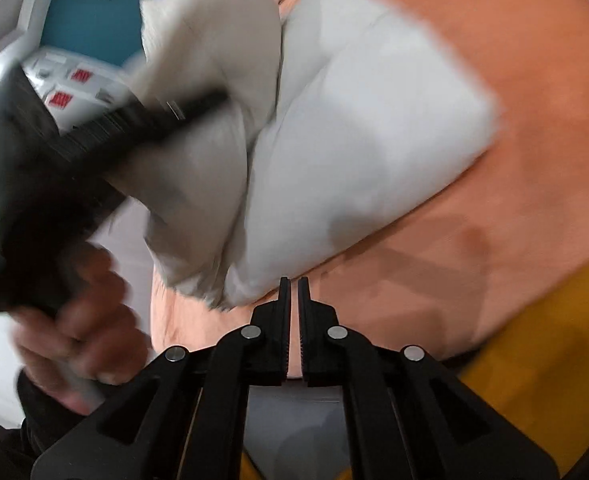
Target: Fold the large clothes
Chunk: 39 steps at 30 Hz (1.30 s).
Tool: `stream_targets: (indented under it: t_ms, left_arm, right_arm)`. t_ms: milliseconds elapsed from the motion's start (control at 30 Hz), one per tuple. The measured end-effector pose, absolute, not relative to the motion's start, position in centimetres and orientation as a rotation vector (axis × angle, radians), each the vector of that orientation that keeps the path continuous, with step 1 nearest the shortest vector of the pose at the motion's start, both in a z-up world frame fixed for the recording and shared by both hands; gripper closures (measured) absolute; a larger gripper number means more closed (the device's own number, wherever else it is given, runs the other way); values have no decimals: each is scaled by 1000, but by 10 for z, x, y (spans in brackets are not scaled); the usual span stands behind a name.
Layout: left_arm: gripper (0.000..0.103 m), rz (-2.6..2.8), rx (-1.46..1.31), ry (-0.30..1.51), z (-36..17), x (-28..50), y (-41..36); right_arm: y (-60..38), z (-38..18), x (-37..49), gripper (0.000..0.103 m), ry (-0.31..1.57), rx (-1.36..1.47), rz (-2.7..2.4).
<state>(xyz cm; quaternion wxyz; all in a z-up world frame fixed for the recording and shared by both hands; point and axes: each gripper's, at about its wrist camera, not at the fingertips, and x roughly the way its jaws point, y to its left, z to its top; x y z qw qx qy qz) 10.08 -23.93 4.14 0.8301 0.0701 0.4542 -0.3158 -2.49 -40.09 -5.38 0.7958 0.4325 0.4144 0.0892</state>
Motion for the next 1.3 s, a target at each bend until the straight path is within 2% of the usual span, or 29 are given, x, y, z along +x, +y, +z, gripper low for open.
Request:
stream_targets:
  t_ms: [133, 200, 233, 267, 300, 400, 533, 600, 633, 667, 767, 800, 867, 933, 967, 1033, 1167, 1233, 1300]
  left_arm:
    - [95, -661, 202, 962, 25, 96, -251]
    - [95, -657, 224, 957, 19, 94, -253]
    - [95, -653, 235, 954, 17, 95, -254]
    - [95, -648, 247, 949, 15, 95, -256]
    - [95, -643, 256, 945, 13, 92, -257]
    - [95, -623, 293, 929, 9, 89, -265]
    - [95, -615, 316, 923, 8, 85, -272]
    - [95, -617, 315, 916, 8, 85, -273]
    - [93, -621, 318, 905, 11, 83, -276]
    - [91, -628, 315, 900, 13, 81, -279]
    - [85, -708, 226, 912, 31, 75, -266]
    - [84, -740, 193, 910, 40, 72, -260]
    - [73, -796, 117, 880, 63, 64, -243]
    - [70, -829, 36, 830, 83, 59, -224]
    - [61, -814, 1, 790, 93, 59, -212]
    - [53, -761, -40, 752, 104, 66, -196]
    - [52, -634, -52, 862, 81, 109, -191]
    - [53, -576, 0, 883, 68, 120, -197]
    - [49, -539, 48, 905, 60, 122, -202]
  right_arm:
    - [-452, -6, -30, 97, 770, 775, 56]
    - [-469, 23, -19, 83, 717, 711, 43]
    - [-476, 34, -4, 64, 693, 689, 50]
    - [-480, 50, 11, 50, 667, 662, 58]
    - [-479, 63, 28, 49, 650, 634, 72]
    - [-474, 85, 100, 49, 653, 547, 142]
    - [-441, 80, 157, 49, 772, 496, 220]
    - [-413, 61, 183, 56, 842, 466, 253]
    - [-416, 59, 180, 74, 853, 459, 252]
    - [-421, 52, 182, 84, 859, 469, 262]
    - [-444, 40, 172, 92, 833, 553, 234]
    - [-453, 34, 170, 93, 824, 576, 213]
    - [-479, 11, 165, 93, 822, 664, 157]
    - [-503, -18, 161, 92, 832, 761, 121]
    - [-513, -29, 156, 92, 837, 794, 116]
    - [-525, -54, 147, 91, 845, 871, 112]
    - [-527, -69, 148, 88, 845, 943, 130]
    - [-516, -50, 149, 88, 860, 875, 123]
    - [-510, -24, 140, 85, 843, 806, 92]
